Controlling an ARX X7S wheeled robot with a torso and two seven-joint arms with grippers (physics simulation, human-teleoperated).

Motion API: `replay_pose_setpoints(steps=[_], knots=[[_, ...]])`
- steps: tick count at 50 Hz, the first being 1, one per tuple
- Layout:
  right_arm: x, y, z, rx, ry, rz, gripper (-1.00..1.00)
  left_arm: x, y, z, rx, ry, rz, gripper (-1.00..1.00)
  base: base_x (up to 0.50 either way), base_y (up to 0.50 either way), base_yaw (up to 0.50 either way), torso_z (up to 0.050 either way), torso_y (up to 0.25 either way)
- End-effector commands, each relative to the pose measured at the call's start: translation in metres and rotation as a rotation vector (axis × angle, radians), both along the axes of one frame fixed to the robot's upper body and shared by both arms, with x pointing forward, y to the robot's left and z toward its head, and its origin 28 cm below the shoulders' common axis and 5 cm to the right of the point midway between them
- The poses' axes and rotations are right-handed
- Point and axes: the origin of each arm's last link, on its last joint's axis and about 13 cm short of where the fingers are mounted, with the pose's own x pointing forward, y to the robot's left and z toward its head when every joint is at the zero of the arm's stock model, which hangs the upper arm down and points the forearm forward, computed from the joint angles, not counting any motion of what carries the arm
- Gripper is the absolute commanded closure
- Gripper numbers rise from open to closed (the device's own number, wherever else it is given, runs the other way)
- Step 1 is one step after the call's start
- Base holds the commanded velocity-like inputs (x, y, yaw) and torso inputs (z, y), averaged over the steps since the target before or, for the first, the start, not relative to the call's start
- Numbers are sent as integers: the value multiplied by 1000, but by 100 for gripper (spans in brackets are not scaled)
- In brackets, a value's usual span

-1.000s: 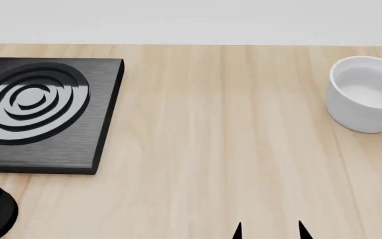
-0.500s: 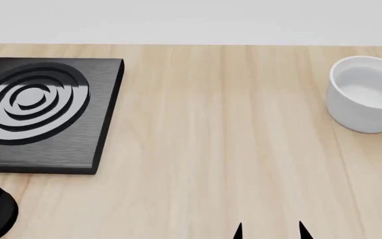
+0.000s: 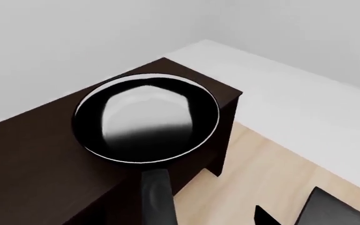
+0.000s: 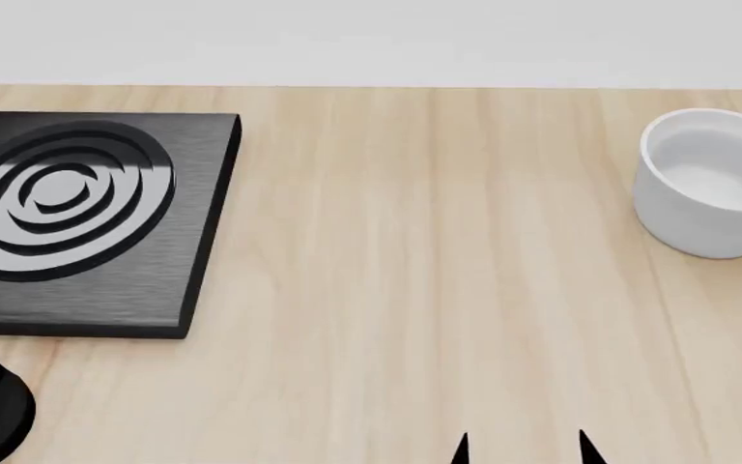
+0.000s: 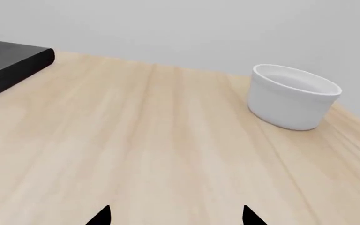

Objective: Put the frying pan on the cabinet shelf.

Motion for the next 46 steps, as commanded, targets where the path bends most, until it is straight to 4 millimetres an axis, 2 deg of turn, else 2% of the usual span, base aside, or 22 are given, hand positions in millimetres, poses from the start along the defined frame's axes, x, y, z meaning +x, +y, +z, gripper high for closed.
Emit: replay_pose_setpoints(steps=[1, 5, 15, 18, 23, 28, 35, 39, 46], knots=[[1, -1, 2, 8, -9, -5, -100, -2, -14, 20, 86, -53, -76, -100, 0, 0, 0, 0, 0], [1, -1, 2, 8, -9, -4, -100, -6, -15, 20, 161, -31, -66, -100, 0, 0, 0, 0, 0], [1, -1, 1, 12, -9, 0, -100, -24, -26, 5, 248, -87, -146, -100, 0, 0, 0, 0, 0], [1, -1, 2, 12, -10, -2, -100, -29, -33, 2, 219, -126, -190, -100, 0, 0, 0, 0, 0], [0, 0, 2, 8, -9, 2, -100, -42, -50, 10, 255, -190, -267, -100, 0, 0, 0, 0, 0], [1, 0, 1, 7, -7, 1, -100, -49, -65, 4, 308, -179, -344, -100, 0, 0, 0, 0, 0], [1, -1, -1, 7, -5, 1, -100, -56, -75, -4, 335, -187, -367, -100, 0, 0, 0, 0, 0], [1, -1, 0, 6, -5, 0, -100, -63, -89, -4, 355, -205, -434, -100, 0, 0, 0, 0, 0], [0, 0, 2, 5, -8, 2, -100, -65, -109, -9, 385, -198, -545, -100, 0, 0, 0, 0, 0]])
